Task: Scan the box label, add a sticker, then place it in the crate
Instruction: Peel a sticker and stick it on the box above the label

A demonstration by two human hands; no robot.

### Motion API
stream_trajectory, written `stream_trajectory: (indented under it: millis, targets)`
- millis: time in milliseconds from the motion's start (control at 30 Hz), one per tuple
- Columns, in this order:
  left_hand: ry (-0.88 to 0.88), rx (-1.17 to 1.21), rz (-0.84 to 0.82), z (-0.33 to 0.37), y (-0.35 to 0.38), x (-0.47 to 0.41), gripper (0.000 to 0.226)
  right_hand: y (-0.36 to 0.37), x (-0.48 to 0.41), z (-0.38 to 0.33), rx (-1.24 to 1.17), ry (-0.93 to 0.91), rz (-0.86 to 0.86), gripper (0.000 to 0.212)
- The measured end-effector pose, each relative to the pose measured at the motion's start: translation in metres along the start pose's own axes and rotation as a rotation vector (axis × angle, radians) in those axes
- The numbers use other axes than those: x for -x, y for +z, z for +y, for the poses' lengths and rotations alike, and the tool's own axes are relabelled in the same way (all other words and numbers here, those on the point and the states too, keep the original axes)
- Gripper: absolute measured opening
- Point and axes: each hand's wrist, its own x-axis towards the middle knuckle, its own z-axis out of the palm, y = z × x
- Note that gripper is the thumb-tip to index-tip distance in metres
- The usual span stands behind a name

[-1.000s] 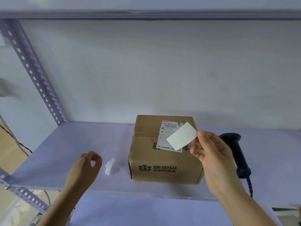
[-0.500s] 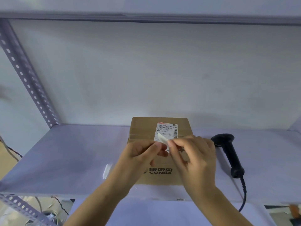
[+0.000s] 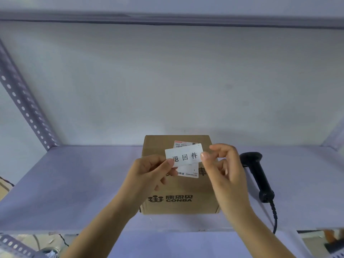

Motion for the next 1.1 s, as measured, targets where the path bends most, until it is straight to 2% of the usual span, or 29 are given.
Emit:
stream_trajectory:
  millis: [100, 233, 333, 433, 533, 667, 767, 1100]
  targets:
    - [0.018, -0.04, -0.02, -0.002, -0.005, -0.006, 0.024, -0.009, -0.018, 0.002, -0.015, 0.223, -0.078, 0.023]
    - [0.026, -0.143, -0.025, -0.001, -0.006, -0.025, 0.024, -0.006, -0.033, 0.005, -0.042, 0.295, -0.169, 0.019]
    - [0.073, -0.423, 0.094, 0.005, -0.008, -0.067, 0.031, 0.007, -0.065, 0.009, -0.001, 0.3, -0.147, 0.023]
    - [0.04, -0.698, 0.07, 0.013, -0.009, -0.115, 0.026, 0.025, -0.105, 0.019, 0.157, 0.29, -0.142, 0.029]
    - [-0.016, -0.917, 0.013, 0.006, -0.003, -0.15, 0.033, 0.041, -0.132, 0.041, 0.343, 0.325, -0.167, 0.026]
    - [0.053, -1.121, -0.002, -0.008, 0.004, -0.169, 0.032, 0.054, -0.144, 0.061, 0.63, 0.339, -0.16, 0.027]
    - [0.096, -1.17, -0.001, -0.017, 0.004, -0.173, 0.034, 0.058, -0.145, 0.07, 0.748, 0.327, -0.164, 0.025]
    - [0.121, -1.156, -0.008, -0.027, 0.0, -0.174, 0.032, 0.057, -0.14, 0.077, 0.822, 0.252, -0.151, 0.02]
